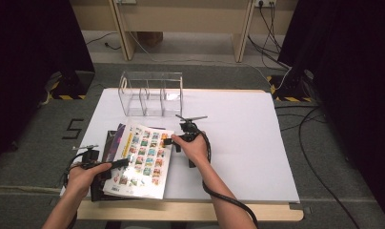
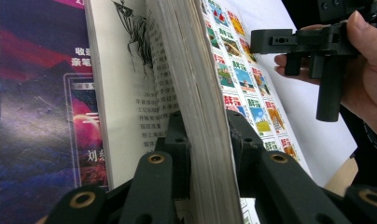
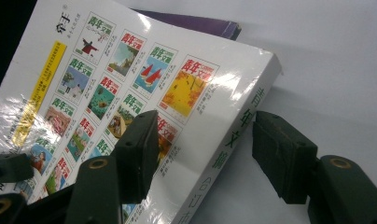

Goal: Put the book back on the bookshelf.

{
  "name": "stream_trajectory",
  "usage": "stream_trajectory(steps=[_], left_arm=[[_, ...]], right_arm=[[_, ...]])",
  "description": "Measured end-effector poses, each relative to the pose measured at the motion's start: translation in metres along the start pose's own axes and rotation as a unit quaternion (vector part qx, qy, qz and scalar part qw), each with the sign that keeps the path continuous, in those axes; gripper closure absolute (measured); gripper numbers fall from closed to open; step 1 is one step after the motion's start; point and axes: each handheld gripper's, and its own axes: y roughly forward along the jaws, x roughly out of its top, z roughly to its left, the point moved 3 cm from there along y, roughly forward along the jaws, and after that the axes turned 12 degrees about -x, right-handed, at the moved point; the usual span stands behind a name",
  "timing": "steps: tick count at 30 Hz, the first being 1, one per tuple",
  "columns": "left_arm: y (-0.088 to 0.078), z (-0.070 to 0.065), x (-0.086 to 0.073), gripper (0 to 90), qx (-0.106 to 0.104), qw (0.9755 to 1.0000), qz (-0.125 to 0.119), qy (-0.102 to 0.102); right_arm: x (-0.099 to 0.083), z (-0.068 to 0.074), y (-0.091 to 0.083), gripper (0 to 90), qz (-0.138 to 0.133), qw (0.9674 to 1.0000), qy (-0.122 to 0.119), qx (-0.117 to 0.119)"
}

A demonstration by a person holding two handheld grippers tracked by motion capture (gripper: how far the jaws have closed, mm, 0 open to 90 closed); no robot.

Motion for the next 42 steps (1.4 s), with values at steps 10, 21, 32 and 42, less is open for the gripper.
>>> stream_trajectory(steps=[10, 21, 32, 42], left_arm=[[-0.001, 0.001, 0.001, 69.9, 0.011, 0.9999, -0.002, 0.006], [-0.004, 0.004, 0.003, 69.4, 0.04, 0.9991, -0.002, 0.016], [-0.007, 0.007, 0.002, 69.8, 0.039, 0.9991, -0.007, 0.017], [-0.007, 0.006, 0.001, 68.6, 0.041, 0.9989, -0.009, 0.022]], right_arm=[[0.006, -0.001, 0.013, 38.0, 0.008, 0.9994, 0.025, 0.023], [0.018, 0.031, -0.014, 59.6, -0.052, 0.9971, -0.054, -0.002], [0.021, 0.039, 0.002, 55.8, -0.028, 0.9975, -0.064, -0.011], [0.027, 0.033, 0.002, 65.1, -0.005, 0.9997, -0.004, 0.026]])
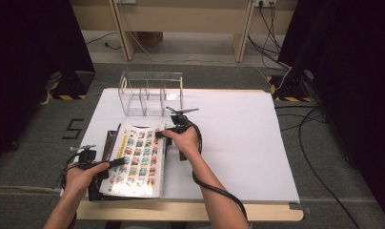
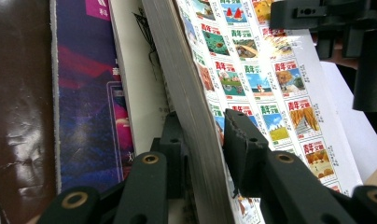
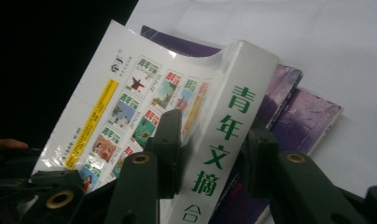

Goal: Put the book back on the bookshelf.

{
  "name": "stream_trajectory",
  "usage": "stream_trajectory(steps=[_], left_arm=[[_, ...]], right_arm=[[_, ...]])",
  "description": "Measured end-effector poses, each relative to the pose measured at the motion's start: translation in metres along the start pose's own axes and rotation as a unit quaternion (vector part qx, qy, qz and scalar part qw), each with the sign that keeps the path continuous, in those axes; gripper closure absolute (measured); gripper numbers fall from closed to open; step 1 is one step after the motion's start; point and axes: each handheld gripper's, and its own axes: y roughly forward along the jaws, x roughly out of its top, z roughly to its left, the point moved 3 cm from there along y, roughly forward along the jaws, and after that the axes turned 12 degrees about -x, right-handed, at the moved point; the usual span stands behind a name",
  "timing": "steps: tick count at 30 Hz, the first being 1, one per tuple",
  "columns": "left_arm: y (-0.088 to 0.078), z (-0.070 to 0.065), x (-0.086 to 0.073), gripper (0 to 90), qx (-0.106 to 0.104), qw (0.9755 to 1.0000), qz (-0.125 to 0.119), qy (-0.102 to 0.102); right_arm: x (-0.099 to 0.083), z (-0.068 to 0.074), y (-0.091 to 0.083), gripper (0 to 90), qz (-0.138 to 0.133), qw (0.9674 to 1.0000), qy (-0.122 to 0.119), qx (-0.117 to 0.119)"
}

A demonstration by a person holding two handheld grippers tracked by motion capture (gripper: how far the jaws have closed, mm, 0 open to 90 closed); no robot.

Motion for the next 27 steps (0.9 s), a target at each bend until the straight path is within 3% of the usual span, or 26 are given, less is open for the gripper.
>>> stream_trajectory(steps=[6, 7, 8, 9, 14, 19, 22, 27], left_arm=[[-0.006, -0.003, 0.003, 58.5, 0.013, 0.9996, 0.001, 0.024], [-0.012, -0.001, 0.005, 57.1, 0.039, 0.9985, -0.003, 0.038], [-0.016, 0.0, 0.007, 54.9, 0.05, 0.9976, -0.016, 0.046], [-0.022, -0.001, 0.011, 54.9, 0.052, 0.9971, -0.032, 0.047], [-0.035, -0.009, 0.025, 54.2, 0.058, 0.9947, -0.057, 0.063], [-0.031, -0.017, 0.032, 51.8, 0.052, 0.9942, -0.057, 0.074], [-0.027, -0.018, 0.034, 50.9, 0.06, 0.9934, -0.053, 0.083], [-0.024, -0.02, 0.041, 50.2, 0.063, 0.9932, -0.054, 0.082]], right_arm=[[0.005, 0.01, -0.013, 68.0, -0.011, 0.9996, 0.003, 0.027], [0.007, 0.013, -0.019, 68.6, -0.016, 0.9993, 0.001, 0.033], [0.008, 0.015, -0.022, 68.8, -0.02, 0.9992, -0.006, 0.033], [0.009, 0.017, -0.026, 69.4, -0.026, 0.9991, -0.011, 0.032], [0.014, 0.026, -0.044, 71.5, -0.056, 0.9977, -0.014, 0.036], [0.018, 0.035, -0.062, 73.2, -0.089, 0.9954, -0.028, 0.018], [0.02, 0.037, -0.069, 73.6, -0.101, 0.9943, -0.033, 0.014], [0.024, 0.039, -0.082, 73.9, -0.127, 0.9909, -0.044, -0.012]])
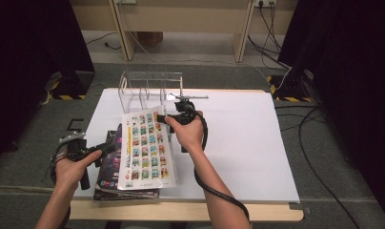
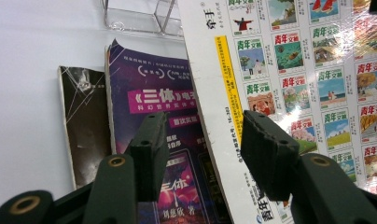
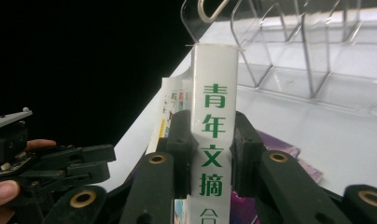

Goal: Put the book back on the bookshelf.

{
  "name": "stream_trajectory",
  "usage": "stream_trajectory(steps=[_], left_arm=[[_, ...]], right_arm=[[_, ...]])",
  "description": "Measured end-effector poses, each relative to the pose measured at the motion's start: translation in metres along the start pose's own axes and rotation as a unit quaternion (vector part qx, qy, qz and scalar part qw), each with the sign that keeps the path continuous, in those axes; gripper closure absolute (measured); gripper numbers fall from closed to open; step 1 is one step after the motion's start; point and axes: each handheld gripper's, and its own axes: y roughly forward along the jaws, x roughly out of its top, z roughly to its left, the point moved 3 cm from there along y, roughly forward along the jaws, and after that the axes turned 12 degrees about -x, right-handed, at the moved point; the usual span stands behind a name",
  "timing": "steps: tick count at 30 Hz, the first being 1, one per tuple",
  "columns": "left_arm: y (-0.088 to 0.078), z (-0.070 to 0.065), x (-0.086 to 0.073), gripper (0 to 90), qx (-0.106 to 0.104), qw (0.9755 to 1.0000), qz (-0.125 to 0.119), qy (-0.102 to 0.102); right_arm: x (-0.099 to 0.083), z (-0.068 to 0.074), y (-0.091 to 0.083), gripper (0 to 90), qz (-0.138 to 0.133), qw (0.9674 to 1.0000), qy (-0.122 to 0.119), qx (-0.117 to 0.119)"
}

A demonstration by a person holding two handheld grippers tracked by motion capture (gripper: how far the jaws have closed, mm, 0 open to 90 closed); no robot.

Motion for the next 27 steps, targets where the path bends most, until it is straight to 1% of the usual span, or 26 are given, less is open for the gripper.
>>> stream_trajectory(steps=[3, 5, 7, 8, 10, 12, 13, 14, 15, 16, 19, 21, 25, 27], left_arm=[[0.002, -0.001, 0.003, 49.9, 0.001, 1.0, -0.001, 0.001], [0.003, -0.001, 0.003, 49.6, 0.001, 1.0, 0.0, 0.0], [0.003, -0.001, 0.003, 49.5, 0.002, 1.0, 0.0, 0.001], [0.004, -0.002, 0.003, 49.5, 0.001, 1.0, -0.001, 0.0], [0.005, -0.001, 0.001, 49.4, 0.002, 1.0, 0.0, 0.0], [0.006, -0.001, -0.002, 49.4, 0.002, 1.0, 0.002, -0.003], [0.006, -0.001, -0.002, 49.4, 0.002, 1.0, 0.002, -0.003], [0.006, 0.0, -0.003, 49.4, 0.003, 1.0, 0.004, -0.004], [0.006, 0.001, -0.004, 49.4, 0.004, 1.0, 0.004, -0.006], [0.006, 0.002, -0.005, 49.4, 0.005, 1.0, 0.004, -0.007], [0.005, 0.002, -0.005, 49.2, 0.006, 0.9999, 0.003, -0.008], [0.005, 0.003, -0.004, 49.2, 0.007, 0.9999, 0.002, -0.007], [0.005, 0.004, -0.005, 49.2, 0.008, 0.9999, 0.003, -0.008], [0.005, 0.004, -0.005, 49.1, 0.008, 0.9999, 0.003, -0.009]], right_arm=[[0.002, 0.0, -0.004, 73.9, -0.009, 0.9999, -0.002, -0.007], [0.003, 0.0, -0.007, 74.0, -0.017, 0.9997, -0.008, -0.013], [0.004, 0.0, -0.009, 74.0, -0.02, 0.9996, -0.009, -0.016], [0.006, 0.001, -0.012, 74.0, -0.028, 0.9992, -0.015, -0.024], [0.008, 0.003, -0.014, 74.0, -0.036, 0.9986, -0.022, -0.032], [0.01, 0.005, -0.017, 74.0, -0.047, 0.9977, -0.029, -0.039], [0.01, 0.005, -0.017, 74.0, -0.047, 0.9977, -0.029, -0.039], [0.013, 0.005, -0.019, 74.0, -0.055, 0.9969, -0.034, -0.045], [0.013, 0.005, -0.019, 74.0, -0.055, 0.9969, -0.034, -0.045], [0.016, 0.005, -0.022, 74.0, -0.065, 0.996, -0.035, -0.05], [0.019, 0.004, -0.024, 74.0, -0.068, 0.9954, -0.038, -0.056], [0.022, 0.002, -0.026, 74.0, -0.074, 0.9944, -0.038, -0.065], [0.026, 0.002, -0.028, 74.1, -0.081, 0.9934, -0.04, -0.072], [0.03, 0.002, -0.031, 74.1, -0.09, 0.9917, -0.043, -0.081]])
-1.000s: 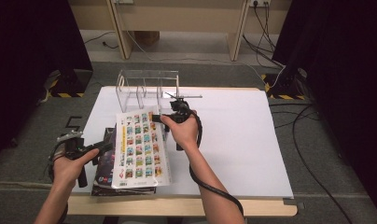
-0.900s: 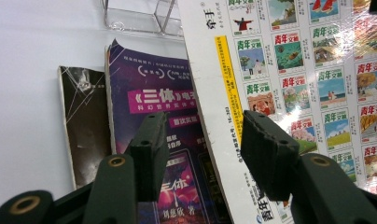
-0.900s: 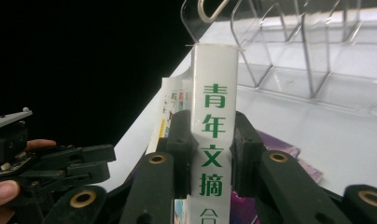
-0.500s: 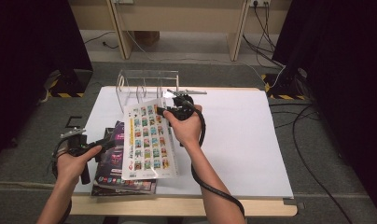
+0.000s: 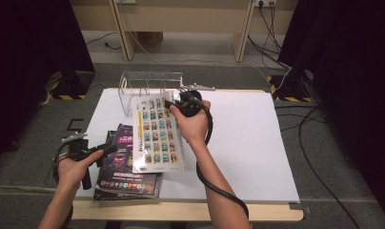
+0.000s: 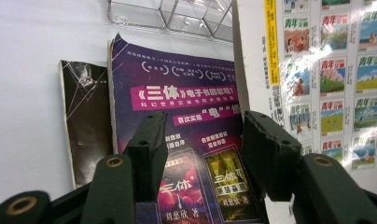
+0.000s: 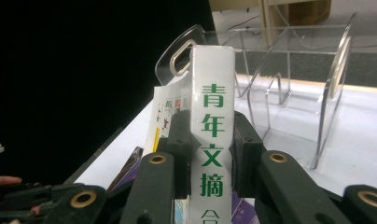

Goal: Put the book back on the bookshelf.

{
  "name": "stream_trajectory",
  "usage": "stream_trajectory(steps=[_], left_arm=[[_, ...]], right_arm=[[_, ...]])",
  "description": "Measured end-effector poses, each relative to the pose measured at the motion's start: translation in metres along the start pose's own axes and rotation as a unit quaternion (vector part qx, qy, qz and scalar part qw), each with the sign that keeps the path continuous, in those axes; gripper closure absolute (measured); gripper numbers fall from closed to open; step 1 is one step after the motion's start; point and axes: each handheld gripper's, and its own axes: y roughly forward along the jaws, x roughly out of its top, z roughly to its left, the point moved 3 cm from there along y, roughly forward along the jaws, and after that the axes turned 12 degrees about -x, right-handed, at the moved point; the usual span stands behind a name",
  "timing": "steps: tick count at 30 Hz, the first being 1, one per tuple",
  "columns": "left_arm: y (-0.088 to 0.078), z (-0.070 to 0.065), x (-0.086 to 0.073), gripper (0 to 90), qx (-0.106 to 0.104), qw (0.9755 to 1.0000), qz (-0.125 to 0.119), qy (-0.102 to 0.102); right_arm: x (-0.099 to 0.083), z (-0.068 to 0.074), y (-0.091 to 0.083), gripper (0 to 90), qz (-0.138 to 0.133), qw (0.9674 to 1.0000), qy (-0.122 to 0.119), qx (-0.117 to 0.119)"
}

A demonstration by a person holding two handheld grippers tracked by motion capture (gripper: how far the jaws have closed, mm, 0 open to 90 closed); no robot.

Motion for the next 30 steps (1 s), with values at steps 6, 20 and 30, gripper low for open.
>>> stream_trajectory(steps=[6, 20, 30], left_arm=[[-0.003, 0.001, 0.002, 48.7, 0.004, 0.9999, -0.011, -0.001], [-0.006, 0.004, 0.001, 48.4, 0.013, 0.9998, -0.012, -0.001], [-0.005, 0.003, 0.0, 48.2, 0.013, 0.9998, -0.011, -0.002]], right_arm=[[0.009, 0.0, -0.005, 74.1, -0.022, 0.9996, -0.004, -0.015], [0.025, 0.0, -0.016, 74.1, -0.043, 0.9987, -0.003, -0.029], [0.035, -0.001, -0.021, 74.1, -0.056, 0.9978, -0.007, -0.036]])
